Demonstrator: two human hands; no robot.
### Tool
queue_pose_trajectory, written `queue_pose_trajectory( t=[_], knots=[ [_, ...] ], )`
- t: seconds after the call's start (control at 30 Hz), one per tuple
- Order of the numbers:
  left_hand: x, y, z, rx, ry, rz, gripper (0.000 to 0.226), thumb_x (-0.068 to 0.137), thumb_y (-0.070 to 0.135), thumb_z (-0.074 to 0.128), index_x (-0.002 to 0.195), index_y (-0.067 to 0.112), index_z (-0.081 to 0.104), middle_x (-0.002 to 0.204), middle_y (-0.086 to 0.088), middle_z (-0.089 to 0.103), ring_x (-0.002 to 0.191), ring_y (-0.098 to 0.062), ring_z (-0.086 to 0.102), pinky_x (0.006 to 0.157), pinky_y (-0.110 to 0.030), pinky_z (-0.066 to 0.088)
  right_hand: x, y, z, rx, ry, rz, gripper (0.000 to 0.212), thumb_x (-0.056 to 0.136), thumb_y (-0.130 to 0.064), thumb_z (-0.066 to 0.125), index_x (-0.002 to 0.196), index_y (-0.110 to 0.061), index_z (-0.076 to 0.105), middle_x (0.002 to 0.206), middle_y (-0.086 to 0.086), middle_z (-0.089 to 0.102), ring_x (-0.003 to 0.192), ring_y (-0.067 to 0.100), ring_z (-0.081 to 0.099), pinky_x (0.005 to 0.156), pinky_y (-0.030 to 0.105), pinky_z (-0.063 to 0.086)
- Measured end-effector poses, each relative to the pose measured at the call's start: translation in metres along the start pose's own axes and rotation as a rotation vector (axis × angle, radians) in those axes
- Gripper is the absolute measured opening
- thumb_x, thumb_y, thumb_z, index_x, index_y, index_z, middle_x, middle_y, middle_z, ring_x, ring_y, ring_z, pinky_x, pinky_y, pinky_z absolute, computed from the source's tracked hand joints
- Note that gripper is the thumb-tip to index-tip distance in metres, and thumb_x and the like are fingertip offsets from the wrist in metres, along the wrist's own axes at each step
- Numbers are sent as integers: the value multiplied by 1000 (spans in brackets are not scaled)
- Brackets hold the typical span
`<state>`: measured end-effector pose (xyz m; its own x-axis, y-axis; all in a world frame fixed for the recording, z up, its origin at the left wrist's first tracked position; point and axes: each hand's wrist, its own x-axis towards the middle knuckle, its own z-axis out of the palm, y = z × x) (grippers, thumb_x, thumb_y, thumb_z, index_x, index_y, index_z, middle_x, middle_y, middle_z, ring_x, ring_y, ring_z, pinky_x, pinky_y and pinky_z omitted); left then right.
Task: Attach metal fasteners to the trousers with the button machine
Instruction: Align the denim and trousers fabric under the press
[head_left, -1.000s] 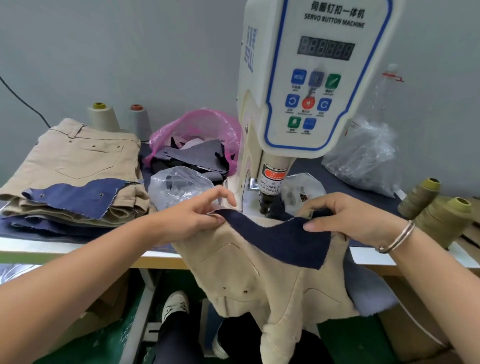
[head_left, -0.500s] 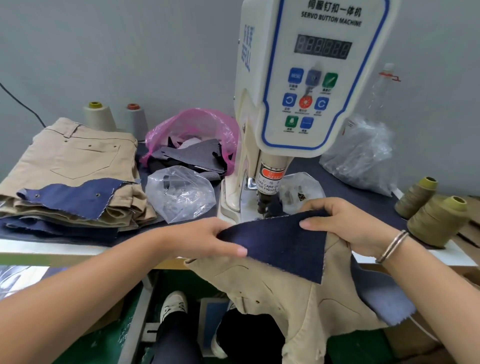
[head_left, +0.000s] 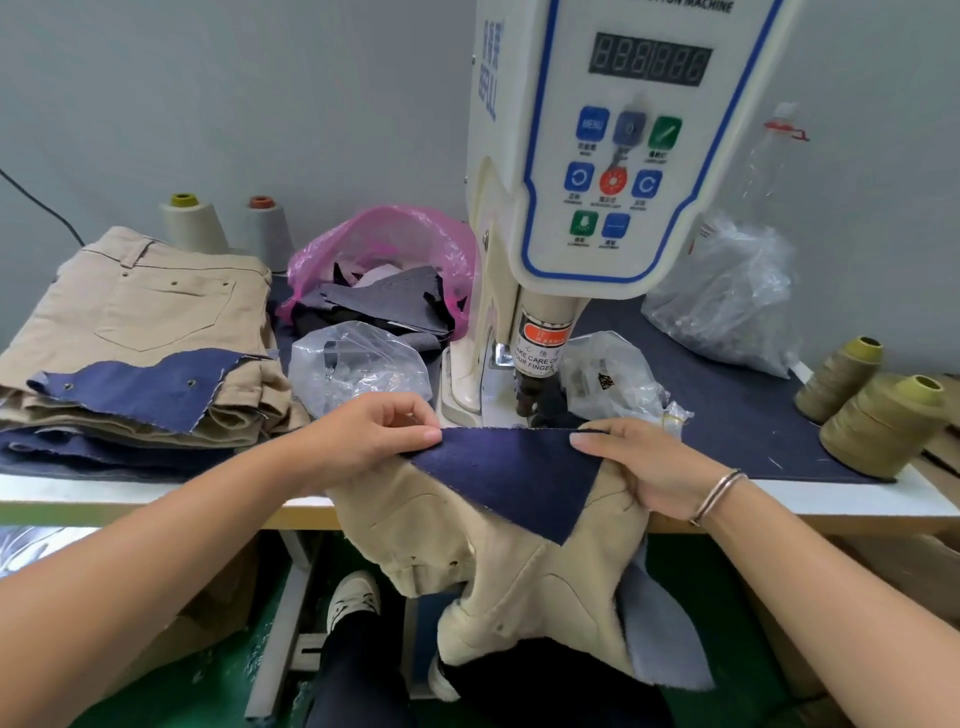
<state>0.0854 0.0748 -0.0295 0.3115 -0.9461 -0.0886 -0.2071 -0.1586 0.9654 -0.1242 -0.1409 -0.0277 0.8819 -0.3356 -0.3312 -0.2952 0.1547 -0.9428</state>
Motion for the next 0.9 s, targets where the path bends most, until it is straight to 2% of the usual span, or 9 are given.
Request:
queue_pose_trajectory(
  t=[0.07, 0.13, 0.2, 0.3, 0.37, 0.47, 0.6, 0.77, 0.9],
  knots=[
    [3, -5, -7, 30, -24, -17, 7, 86, 27, 65, 93, 26, 68, 76, -1, 66, 72, -14, 59, 71, -21, 45, 3, 1, 2, 6, 22, -18, 14, 80, -20, 63, 75, -10, 73, 78, 8, 72, 67, 13, 67, 63, 22, 54],
    [6, -6, -11, 143, -74, -36, 10, 91, 26, 61, 97, 29, 69, 80, 2, 68, 75, -11, 60, 74, -20, 45, 6, 3, 4, 42, 51, -46, 14, 72, -24, 66, 72, -13, 74, 77, 6, 72, 67, 13, 67, 62, 21, 54],
    [8, -5, -12, 277, -131, -69, 15, 91, 35, 60, 85, 26, 70, 78, 7, 66, 73, -7, 58, 75, -22, 43, 9, 7, 5, 82, 87, -65, 15, 69, -27, 68, 72, -15, 75, 77, 6, 73, 67, 13, 68, 60, 22, 54],
    [9, -5, -12, 355, -152, -123, 36, 78, 56, 59, 65, 23, 61, 65, 4, 47, 62, -12, 41, 64, -26, 32, 13, 19, 4, 139, 140, -82, 18, 66, -31, 72, 74, -16, 75, 80, 8, 73, 69, 16, 69, 60, 23, 54],
    [11, -6, -12, 303, -137, -126, 33, 75, 56, 59, 61, 26, 59, 63, 8, 46, 59, -8, 39, 59, -19, 32, 15, 24, 5, 149, 169, -85, 24, 63, -34, 74, 78, -16, 75, 85, 10, 73, 73, 18, 69, 66, 27, 55],
    [13, -5, -15, 124, -133, -114, 21, 80, 42, 62, 67, 26, 65, 68, 11, 58, 62, -2, 51, 60, -10, 40, 19, 24, 7, 120, 193, -74, 28, 58, -39, 77, 77, -19, 75, 88, 9, 73, 76, 19, 68, 71, 30, 54],
    [14, -18, -17, -18, -157, -157, 16, 91, 21, 58, 83, 18, 73, 83, 0, 70, 73, -10, 63, 66, -17, 49, 21, 23, 7, 149, 183, -93, 26, 61, -37, 76, 77, -17, 74, 86, 9, 73, 74, 17, 68, 67, 26, 55],
    [12, -34, -14, -200, -87, -184, 26, 82, 22, 65, 105, 14, 73, 109, -15, 71, 94, -21, 69, 74, -24, 54, 19, 26, 2, 183, 187, -87, 26, 73, -28, 69, 88, -8, 70, 89, 11, 72, 80, 21, 66, 70, 29, 53],
    [11, -37, -16, -229, -119, -172, 25, 89, 15, 60, 112, 14, 70, 115, -16, 68, 101, -24, 67, 79, -26, 54, 19, 29, 1, 212, 146, -136, 16, 72, -23, 69, 81, -11, 73, 87, 12, 73, 76, 19, 69, 67, 27, 56]
  ],
)
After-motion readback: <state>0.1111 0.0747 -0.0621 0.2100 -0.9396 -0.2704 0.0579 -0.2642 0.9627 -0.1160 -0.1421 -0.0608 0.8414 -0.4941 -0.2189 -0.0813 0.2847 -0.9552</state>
